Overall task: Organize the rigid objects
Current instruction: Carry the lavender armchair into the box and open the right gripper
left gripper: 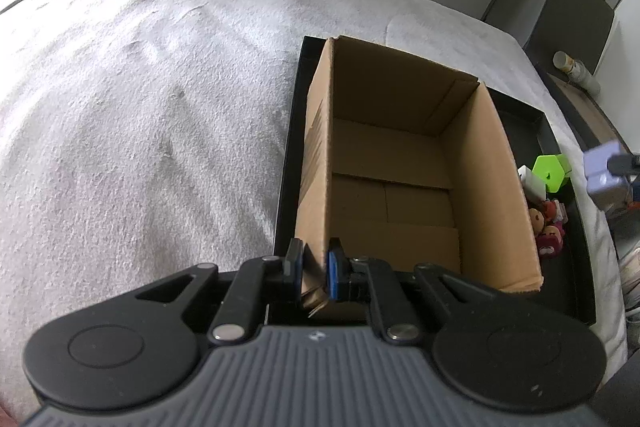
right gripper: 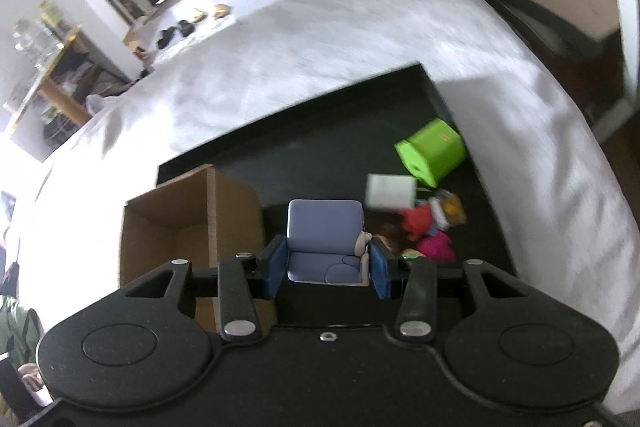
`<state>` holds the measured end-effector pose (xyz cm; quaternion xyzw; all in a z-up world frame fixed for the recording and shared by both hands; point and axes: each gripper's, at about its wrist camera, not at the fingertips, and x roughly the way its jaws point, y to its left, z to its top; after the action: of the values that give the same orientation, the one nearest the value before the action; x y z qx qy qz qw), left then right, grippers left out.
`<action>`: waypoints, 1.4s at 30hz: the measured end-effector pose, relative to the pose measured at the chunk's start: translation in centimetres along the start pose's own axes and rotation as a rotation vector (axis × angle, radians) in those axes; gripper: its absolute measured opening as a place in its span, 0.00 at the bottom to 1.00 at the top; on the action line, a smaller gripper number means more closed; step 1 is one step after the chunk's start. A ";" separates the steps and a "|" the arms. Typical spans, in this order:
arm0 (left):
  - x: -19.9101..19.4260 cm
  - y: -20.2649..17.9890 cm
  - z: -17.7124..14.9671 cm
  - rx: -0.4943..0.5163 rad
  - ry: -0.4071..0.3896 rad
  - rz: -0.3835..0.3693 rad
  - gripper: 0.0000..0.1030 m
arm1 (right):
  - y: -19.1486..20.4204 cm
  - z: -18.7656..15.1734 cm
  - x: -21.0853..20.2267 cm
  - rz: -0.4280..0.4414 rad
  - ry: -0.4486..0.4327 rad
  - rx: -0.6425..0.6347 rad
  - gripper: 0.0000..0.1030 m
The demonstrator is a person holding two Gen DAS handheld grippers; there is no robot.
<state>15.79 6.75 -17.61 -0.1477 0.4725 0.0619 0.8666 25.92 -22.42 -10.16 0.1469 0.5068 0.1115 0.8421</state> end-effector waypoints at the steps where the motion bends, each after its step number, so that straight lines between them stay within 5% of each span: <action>1: 0.0 0.1 0.0 -0.005 0.000 -0.004 0.11 | 0.7 0.1 0.0 0.008 -0.001 -0.011 0.41; 42: 0.2 1.5 -0.2 -0.068 -0.006 -0.061 0.13 | 16.9 -0.9 5.8 0.128 0.070 -0.303 0.42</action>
<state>15.33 8.13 -18.15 -0.1915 0.4629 0.0518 0.8639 27.18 -4.60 -9.25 0.0464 0.5027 0.2450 0.8277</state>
